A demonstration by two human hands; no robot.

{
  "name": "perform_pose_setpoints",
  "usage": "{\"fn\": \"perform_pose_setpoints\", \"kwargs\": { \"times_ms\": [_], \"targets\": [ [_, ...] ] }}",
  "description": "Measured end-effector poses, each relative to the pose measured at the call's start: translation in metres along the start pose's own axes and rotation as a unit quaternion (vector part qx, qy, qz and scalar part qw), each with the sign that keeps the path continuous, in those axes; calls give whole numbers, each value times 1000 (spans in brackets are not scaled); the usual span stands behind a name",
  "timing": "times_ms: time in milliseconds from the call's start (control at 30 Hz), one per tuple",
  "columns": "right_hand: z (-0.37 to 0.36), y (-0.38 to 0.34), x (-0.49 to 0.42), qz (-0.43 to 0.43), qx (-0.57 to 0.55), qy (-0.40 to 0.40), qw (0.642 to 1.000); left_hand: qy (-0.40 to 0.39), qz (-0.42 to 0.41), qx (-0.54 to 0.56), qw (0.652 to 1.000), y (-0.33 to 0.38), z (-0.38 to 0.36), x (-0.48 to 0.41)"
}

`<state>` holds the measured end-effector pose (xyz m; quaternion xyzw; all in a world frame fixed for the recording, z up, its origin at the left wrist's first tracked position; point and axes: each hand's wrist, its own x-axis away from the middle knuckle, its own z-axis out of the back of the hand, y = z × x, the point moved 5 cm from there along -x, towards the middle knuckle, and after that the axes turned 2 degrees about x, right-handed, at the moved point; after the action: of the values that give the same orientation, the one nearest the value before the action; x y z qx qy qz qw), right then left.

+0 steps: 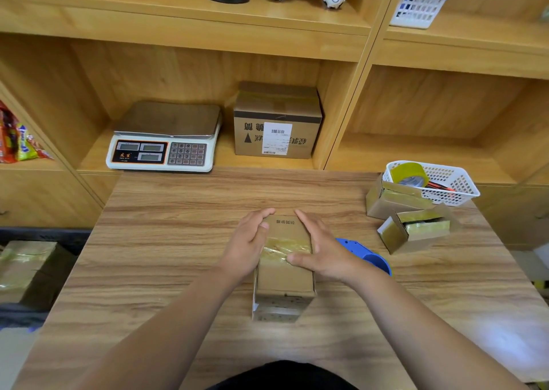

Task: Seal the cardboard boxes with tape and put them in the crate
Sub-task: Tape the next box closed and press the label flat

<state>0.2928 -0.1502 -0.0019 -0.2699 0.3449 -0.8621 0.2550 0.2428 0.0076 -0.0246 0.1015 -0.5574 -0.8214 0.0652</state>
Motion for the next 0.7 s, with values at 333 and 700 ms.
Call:
{"fn": "perform_pose_setpoints", "kwargs": {
  "times_ms": [333, 700],
  "targets": [
    [4, 14, 23, -34, -184, -97, 978, 16, 67, 37, 997, -5, 30, 14],
    [-54, -2, 2, 29, 38, -96, 994, 103, 96, -17, 990, -57, 76, 44]
  ]
}}
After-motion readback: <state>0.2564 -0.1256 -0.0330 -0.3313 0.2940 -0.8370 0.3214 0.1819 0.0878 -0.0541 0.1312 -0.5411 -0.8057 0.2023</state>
